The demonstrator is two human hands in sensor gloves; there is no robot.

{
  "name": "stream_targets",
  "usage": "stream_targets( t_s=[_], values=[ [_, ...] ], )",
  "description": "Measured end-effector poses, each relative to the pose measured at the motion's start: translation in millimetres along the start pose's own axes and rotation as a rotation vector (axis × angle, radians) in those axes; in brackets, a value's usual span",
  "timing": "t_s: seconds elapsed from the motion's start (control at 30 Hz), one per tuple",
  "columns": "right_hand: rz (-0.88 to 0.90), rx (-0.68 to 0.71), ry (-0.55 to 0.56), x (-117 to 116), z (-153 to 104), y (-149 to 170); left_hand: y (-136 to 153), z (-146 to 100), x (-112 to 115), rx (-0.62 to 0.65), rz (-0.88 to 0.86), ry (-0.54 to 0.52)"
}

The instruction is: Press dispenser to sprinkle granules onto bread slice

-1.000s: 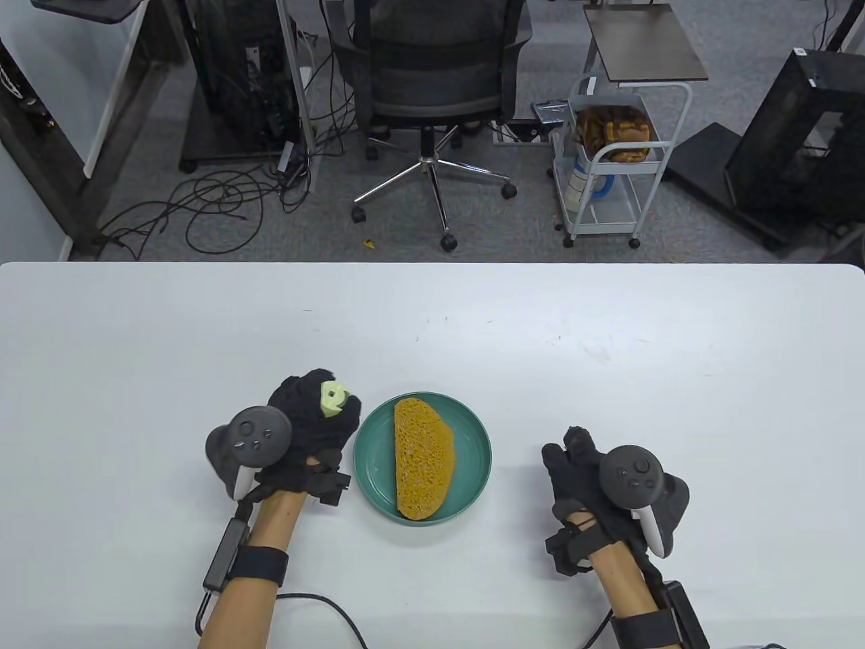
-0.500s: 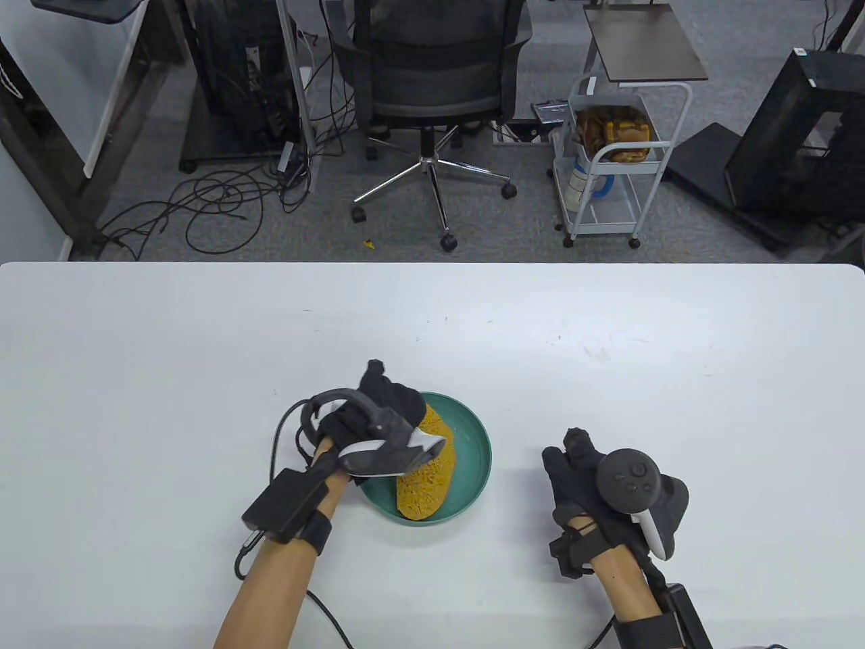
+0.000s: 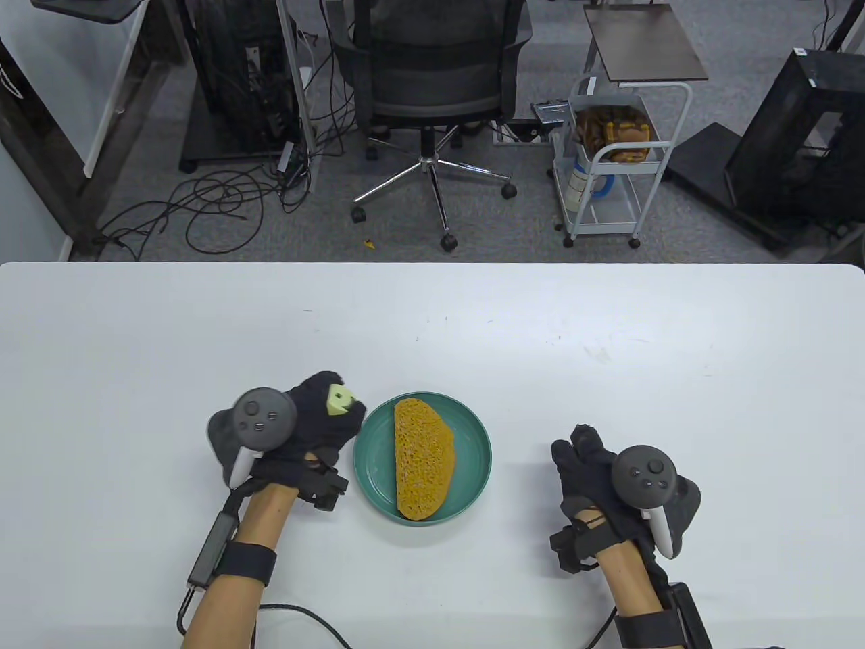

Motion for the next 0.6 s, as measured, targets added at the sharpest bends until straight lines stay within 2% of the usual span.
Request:
stream_targets(
  t_s=[0.03,0.1,0.13,0.2,0.23,0.27,0.3,0.37,0.43,0.5,0.57,0.6],
  values=[
    [-0.008,0.006,-0.002,0.1,-0.4,-1.0,-32.2,6.4,8.5,0.173,0.255,0.072],
    [-0.009,0.012,-0.007,-0.4,-0.9,-1.7,-79.5,7.6,32.6,0.451,0.734,0.123],
    [-0.005,0.014,-0.012,-0.8,-1.0,-1.6,-94.3,5.5,49.2,0.563,0.848,0.186],
    [-0.002,0.014,-0.013,-0.9,-1.6,-1.8,-109.0,-1.3,81.0,0.705,1.031,0.319],
    [-0.013,0.013,-0.014,-1.1,-2.0,-1.5,-112.3,-5.4,92.0,0.755,1.148,0.346],
    [-0.015,0.014,-0.016,-1.4,-2.2,-1.1,-112.7,-6.8,94.0,0.766,1.188,0.324],
    [-0.015,0.014,-0.019,-1.6,-2.3,-0.9,-111.5,-5.8,90.8,0.753,1.155,0.312],
    [0.0,0.011,-0.021,-1.1,-2.5,-0.1,-97.8,-0.4,70.4,0.569,0.917,0.248],
    [0.026,0.003,-0.012,1.0,-2.2,1.1,-66.4,0.8,40.6,0.317,0.546,0.133],
    [0.039,-0.021,-0.002,3.4,-1.6,3.4,-11.6,-11.8,15.5,0.018,0.049,-0.031],
    [0.061,-0.029,-0.004,4.1,-0.5,5.6,34.2,-29.4,10.0,-0.194,-0.319,-0.124],
    [0.069,-0.034,-0.005,4.1,-0.3,6.4,51.3,-37.3,10.1,-0.26,-0.438,-0.172]
  ],
)
Point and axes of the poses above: the tracker on the back of each hand, its own y axis roughly to the little-finger side, its own z axis roughly from the wrist to the fingertips, x = y × z, the point moved 1 cm from there along z, roughly from the wrist to the fingertips, and after that the axes turned 2 degrees about x, right-handed, at the moved point
